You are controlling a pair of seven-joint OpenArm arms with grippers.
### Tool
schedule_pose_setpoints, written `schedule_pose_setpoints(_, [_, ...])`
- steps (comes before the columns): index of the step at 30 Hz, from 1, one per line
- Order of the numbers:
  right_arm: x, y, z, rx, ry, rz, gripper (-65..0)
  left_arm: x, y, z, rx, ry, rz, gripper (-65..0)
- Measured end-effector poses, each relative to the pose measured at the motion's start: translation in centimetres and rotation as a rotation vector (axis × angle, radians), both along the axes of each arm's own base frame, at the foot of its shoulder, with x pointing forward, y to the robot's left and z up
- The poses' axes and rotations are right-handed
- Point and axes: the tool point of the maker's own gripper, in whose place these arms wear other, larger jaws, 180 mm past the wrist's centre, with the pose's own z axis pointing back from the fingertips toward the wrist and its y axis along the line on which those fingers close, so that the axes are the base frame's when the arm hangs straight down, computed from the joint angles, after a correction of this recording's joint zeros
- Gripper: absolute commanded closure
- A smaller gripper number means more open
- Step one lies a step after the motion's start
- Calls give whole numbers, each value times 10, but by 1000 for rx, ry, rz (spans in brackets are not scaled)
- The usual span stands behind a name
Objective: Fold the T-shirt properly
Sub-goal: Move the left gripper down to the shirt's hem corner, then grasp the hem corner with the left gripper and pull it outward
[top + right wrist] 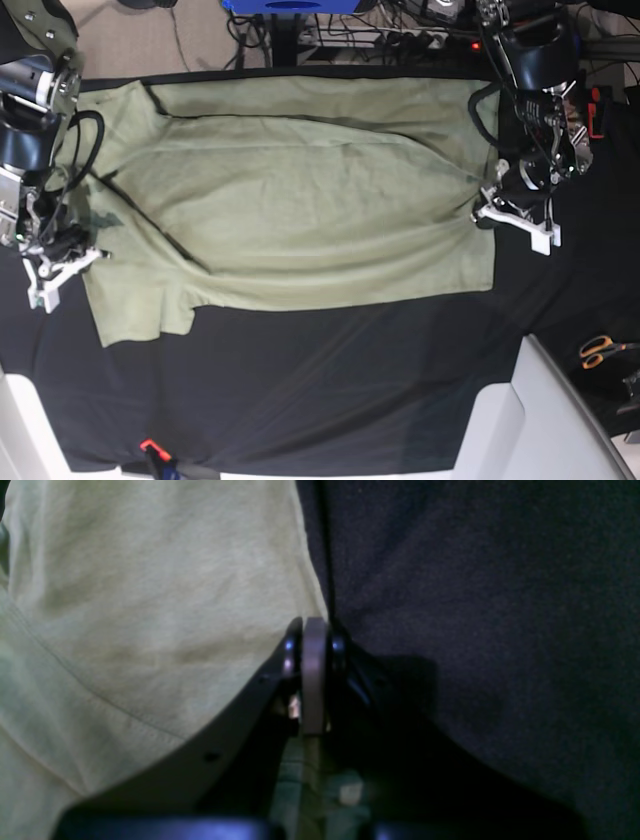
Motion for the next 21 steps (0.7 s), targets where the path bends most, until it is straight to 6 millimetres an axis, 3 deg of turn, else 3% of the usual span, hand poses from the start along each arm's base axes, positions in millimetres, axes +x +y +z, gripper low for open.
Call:
schedule_pose_setpoints(14, [0,0,0,0,0,0,-2,-9,1,-2,5,-1,4,-20])
schedule_pose_setpoints(19, [0,0,0,1,0,1,-2,-6,4,6,20,-15,-15,-347])
schedule_pose_setpoints(21, [0,0,0,0,1,0,-2,-10,12,11,56,-18,-16,-446])
